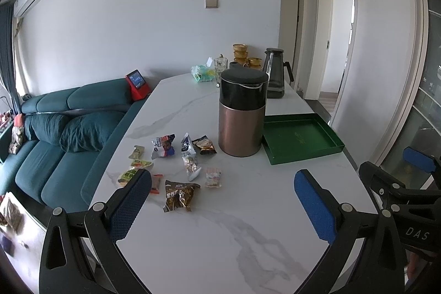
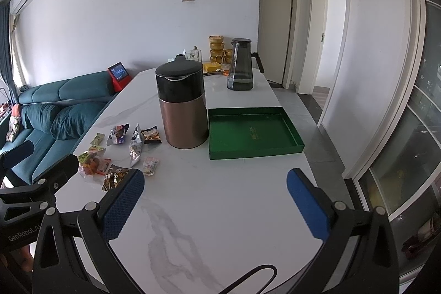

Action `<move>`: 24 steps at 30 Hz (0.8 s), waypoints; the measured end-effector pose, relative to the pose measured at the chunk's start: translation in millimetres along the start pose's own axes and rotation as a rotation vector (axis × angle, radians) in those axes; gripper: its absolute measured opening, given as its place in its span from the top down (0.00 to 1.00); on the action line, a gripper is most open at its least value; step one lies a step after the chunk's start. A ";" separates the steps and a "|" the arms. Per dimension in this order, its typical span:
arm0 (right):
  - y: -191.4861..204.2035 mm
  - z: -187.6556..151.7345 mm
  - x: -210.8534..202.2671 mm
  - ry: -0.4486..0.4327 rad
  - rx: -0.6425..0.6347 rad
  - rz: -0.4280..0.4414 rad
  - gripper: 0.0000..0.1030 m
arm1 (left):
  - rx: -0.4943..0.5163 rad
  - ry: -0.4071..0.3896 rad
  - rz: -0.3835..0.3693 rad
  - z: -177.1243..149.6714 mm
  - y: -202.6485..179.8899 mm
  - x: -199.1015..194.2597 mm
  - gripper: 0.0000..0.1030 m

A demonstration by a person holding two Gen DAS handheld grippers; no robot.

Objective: Organize snacks

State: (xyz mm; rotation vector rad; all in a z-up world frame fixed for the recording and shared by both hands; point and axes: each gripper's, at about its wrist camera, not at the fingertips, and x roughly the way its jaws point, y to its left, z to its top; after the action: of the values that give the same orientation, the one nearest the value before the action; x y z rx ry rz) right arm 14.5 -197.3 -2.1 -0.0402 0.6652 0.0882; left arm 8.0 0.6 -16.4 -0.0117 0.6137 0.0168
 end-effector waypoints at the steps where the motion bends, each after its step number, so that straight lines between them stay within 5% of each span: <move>1: 0.4 0.5 0.1 0.000 -0.001 0.000 0.00 | 0.000 0.000 -0.001 0.2 -0.4 0.3 0.01; 24: -0.8 0.7 2.4 0.006 -0.003 0.001 0.00 | 0.001 0.004 0.000 0.0 -2.4 0.0 0.01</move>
State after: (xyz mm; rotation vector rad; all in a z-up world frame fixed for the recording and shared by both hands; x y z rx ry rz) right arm 16.8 -197.9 -3.0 -0.0429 0.6708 0.0895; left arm 8.0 -1.7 -16.4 -0.0107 0.6182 0.0166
